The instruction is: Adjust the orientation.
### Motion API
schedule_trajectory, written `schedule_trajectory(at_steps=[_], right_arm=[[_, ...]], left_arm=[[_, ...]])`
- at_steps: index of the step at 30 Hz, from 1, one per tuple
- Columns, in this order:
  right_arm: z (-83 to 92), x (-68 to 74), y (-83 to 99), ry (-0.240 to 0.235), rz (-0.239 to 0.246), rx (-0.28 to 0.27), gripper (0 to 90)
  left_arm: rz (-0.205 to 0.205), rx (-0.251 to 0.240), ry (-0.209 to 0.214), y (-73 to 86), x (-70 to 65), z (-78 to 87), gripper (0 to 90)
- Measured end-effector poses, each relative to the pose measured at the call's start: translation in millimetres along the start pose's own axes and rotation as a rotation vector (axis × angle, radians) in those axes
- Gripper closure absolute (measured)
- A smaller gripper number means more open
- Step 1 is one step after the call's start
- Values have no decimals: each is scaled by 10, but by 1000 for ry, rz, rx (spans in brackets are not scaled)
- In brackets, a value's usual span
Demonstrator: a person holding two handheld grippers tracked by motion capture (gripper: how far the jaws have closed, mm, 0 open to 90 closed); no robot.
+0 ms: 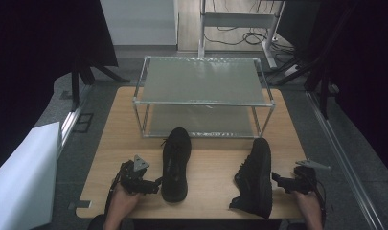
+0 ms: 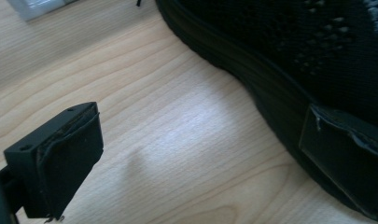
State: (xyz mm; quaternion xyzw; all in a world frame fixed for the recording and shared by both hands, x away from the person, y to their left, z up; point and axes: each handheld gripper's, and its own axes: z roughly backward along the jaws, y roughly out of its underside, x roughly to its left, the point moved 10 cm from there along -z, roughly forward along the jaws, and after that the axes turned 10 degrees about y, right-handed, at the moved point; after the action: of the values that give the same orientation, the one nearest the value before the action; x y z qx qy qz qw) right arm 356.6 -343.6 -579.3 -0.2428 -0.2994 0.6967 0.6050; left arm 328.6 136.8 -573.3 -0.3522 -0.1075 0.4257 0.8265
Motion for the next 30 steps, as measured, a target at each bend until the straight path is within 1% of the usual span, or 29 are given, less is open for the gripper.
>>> schedule_trajectory(at_steps=[4, 9, 13, 16, 19, 21, 25, 30], right_arm=[[7, -9, -4, 0, -2, -6, 0], [30, -8, -27, 0, 0, -16, 0], [50, 9, -38, -4, 6, -21, 0], [81, 20, -56, -11, 7, -24, 0], [109, 25, -74, -16, 14, -24, 0], [176, 36, -108, -22, 24, -20, 0], [286, 23, -170, -16, 41, -28, 0], [463, 53, -251, -19, 37, -17, 0]], left_arm=[[24, -6, -24, 16, 76, 27, 0], [47, -31, -57, 15, 168, 69, 0], [66, -36, -71, 39, 228, 80, 0], [70, -38, -83, 47, 259, 88, 0], [75, -42, -84, 47, 268, 88, 0], [76, -37, -86, 54, 276, 78, 0], [73, -27, -91, 67, 282, 65, 0], [73, -20, -95, 75, 291, 60, 0]])
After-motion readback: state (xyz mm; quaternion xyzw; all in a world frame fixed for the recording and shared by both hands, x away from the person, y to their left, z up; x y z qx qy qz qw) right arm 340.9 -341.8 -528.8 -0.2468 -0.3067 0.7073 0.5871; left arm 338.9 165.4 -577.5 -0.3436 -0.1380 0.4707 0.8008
